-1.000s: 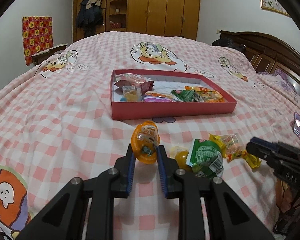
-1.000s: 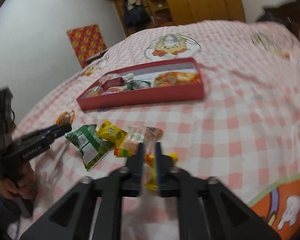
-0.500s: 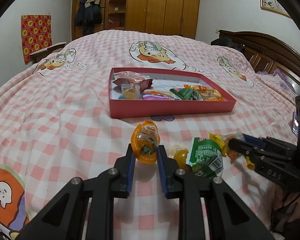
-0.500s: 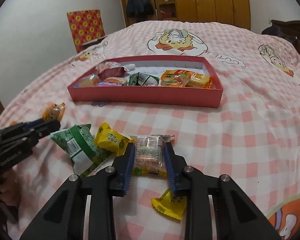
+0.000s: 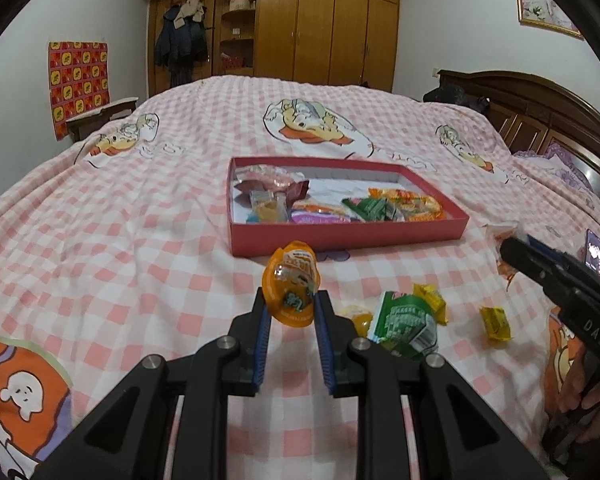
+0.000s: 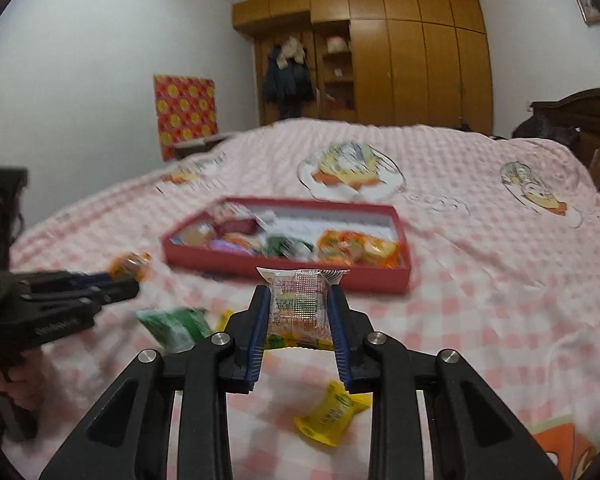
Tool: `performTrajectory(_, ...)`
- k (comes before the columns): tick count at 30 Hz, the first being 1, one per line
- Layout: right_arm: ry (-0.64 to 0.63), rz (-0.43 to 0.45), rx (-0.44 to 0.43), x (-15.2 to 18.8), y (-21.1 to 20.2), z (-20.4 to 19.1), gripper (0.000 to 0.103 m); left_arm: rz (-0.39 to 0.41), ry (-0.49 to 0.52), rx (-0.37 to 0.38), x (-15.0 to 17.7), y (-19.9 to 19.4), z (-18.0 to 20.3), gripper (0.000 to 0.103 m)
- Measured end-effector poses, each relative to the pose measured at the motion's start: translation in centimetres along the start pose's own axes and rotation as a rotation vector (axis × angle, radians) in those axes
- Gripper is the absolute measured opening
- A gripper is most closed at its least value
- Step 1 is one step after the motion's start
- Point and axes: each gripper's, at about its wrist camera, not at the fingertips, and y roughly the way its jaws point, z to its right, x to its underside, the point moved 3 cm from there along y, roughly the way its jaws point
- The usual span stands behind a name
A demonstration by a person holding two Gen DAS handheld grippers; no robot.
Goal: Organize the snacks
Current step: 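Lift and carry the jelly cup and clear packet over the red box with both tools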
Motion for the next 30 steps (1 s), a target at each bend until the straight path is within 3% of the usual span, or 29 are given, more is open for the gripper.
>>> performTrajectory(3, 0.071, -0.002, -0.062, -0.3, 0.3, 0.7, 0.03, 0.009, -0.004, 0.01, -0.4, -0.4, 0.0, 0.022)
performTrajectory(17, 0.087, -0.027, -0.112, -2.2, 1.2, 1.5, 0.03, 0.001, -0.047, 0.073, -2.8, 0.1, -0.6, 0.022)
performTrajectory(30, 0.114, -0.049, -0.164, -4.9, 5.1, 2.1, 0.03, 0.013, 0.013, 0.147, -7.6, 3.1, 1.8, 0.022)
